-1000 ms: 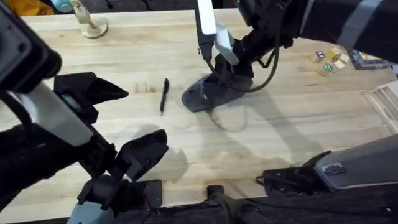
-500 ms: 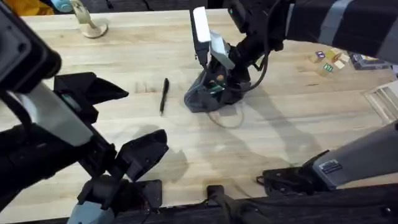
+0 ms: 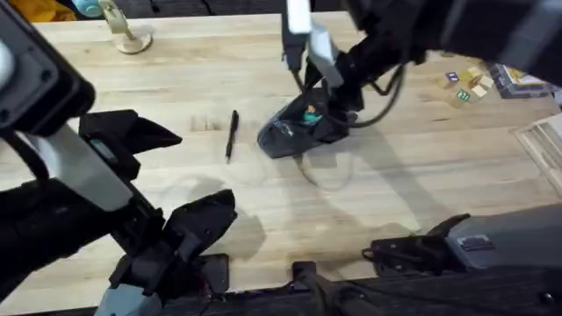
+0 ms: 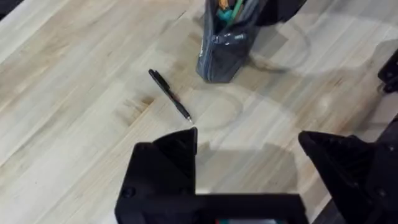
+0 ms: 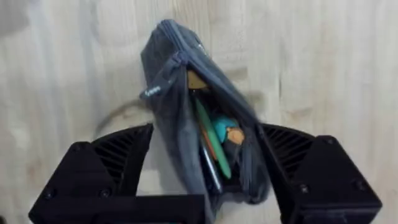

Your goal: Unzip the bag, pick up the pens from the table one at a time and place them inside, then zip the bag closed.

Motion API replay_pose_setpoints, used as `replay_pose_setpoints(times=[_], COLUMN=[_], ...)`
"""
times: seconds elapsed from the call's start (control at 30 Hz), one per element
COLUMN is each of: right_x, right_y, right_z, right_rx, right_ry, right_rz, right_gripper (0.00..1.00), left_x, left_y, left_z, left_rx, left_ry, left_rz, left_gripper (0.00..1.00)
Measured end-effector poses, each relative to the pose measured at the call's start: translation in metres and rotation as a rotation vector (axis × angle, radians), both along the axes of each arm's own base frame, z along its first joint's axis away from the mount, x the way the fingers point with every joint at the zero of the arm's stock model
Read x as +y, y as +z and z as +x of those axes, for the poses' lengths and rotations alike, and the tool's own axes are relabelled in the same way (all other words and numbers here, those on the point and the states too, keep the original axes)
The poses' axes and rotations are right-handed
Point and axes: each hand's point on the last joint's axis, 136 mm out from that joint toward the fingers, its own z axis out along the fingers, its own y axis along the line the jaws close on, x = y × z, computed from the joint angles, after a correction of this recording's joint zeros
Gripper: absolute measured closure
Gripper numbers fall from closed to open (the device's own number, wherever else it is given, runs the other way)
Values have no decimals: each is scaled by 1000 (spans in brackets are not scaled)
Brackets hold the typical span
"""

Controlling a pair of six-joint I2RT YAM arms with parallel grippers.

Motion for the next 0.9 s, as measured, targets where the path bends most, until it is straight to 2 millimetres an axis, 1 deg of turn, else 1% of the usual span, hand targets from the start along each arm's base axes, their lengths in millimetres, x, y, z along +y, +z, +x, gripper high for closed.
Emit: replay_pose_setpoints(times=[0.17, 0.33, 0.43, 0.6, 0.77, 0.9], right_x=[-9, -18, -21, -23, -24, -24], right_y=[39, 64, 74, 86, 94, 97], right_z=[-23, -42, -50, -54, -58, -59], right_rx=[-46, -47, -39, -23, -1, 23], right_ry=[-15, -77, -124, -212, -289, -335], right_rz=[29, 59, 79, 119, 154, 173], right_gripper=[4, 4, 4, 4, 4, 4], left_x=[0, 0, 0, 0, 0, 0], left_y=[0, 0, 1, 1, 1, 1], left_z=[0, 0, 1, 1, 1, 1], left_rx=[0, 0, -5, -7, -7, -5], left_ry=[0, 0, 0, 0, 0, 0], left_rz=[0, 0, -1, -2, -1, -1], left_gripper=[8, 8, 8, 8, 8, 8])
